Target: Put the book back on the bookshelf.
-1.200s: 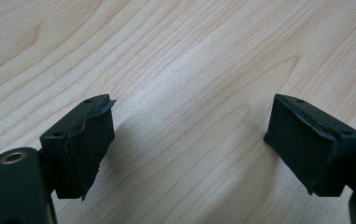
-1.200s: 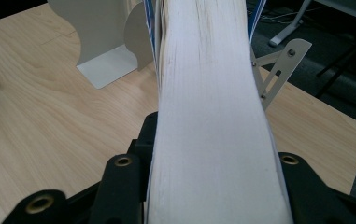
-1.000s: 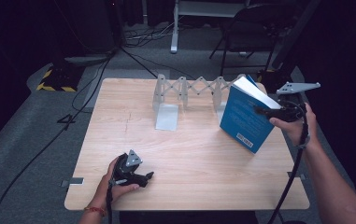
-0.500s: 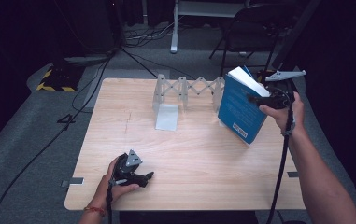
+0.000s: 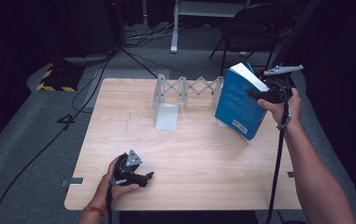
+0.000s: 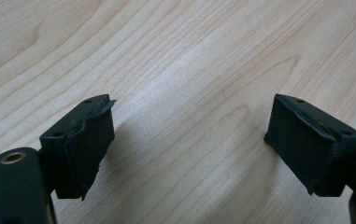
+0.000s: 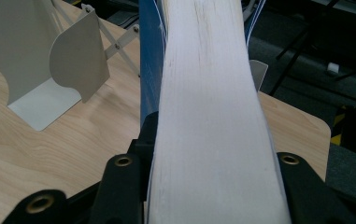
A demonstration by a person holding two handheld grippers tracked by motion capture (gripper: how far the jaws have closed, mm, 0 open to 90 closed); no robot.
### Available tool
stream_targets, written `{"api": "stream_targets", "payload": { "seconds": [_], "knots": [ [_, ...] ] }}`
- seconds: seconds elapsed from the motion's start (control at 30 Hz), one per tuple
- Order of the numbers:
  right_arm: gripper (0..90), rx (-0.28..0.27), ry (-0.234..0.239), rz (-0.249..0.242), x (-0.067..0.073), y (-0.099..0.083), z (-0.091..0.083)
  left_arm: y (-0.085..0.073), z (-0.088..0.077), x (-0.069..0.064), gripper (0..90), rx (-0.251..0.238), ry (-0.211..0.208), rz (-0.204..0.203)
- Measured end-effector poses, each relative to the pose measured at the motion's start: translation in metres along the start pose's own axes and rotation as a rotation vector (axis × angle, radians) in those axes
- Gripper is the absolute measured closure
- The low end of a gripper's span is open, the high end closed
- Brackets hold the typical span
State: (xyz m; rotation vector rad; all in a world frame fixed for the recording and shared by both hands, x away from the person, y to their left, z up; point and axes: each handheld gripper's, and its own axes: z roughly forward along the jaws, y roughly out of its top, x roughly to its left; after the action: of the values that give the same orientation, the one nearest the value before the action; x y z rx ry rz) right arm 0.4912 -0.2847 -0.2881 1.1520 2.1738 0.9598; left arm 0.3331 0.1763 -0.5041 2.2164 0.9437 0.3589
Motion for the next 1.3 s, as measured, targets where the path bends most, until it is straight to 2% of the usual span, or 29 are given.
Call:
{"api": "stream_targets", "payload": {
  "seconds": [0.27,0.47,0.63,0.83,1.07,1.2,1.3],
  "knots": [
    [61.5,0.002,-0.029,-0.001,-0.008,-0.004,-0.013,0.0,0.0,0.0,15.2,0.002,-0.001,-0.002],
    [61.5,-0.018,-0.019,0.04,-0.019,-0.005,-0.016,0.001,0.001,0.0,15.2,0.002,0.0,-0.002],
    [61.5,-0.015,-0.041,0.035,-0.016,0.001,-0.006,0.001,0.001,0.0,15.2,0.002,0.0,-0.002],
    [61.5,-0.028,-0.041,0.056,-0.012,0.007,0.004,0.001,0.001,0.0,15.2,0.002,-0.001,-0.002],
    [61.5,-0.04,-0.081,0.085,-0.006,0.013,0.02,0.001,0.001,0.0,15.2,0.001,-0.001,-0.003],
    [61.5,-0.045,-0.083,0.117,-0.007,0.012,0.029,0.001,0.001,0.0,15.2,0.002,-0.001,-0.002],
    [61.5,-0.042,-0.095,0.119,-0.007,0.011,0.032,0.001,0.001,0.0,15.2,0.002,-0.001,-0.002]
  ]
}}
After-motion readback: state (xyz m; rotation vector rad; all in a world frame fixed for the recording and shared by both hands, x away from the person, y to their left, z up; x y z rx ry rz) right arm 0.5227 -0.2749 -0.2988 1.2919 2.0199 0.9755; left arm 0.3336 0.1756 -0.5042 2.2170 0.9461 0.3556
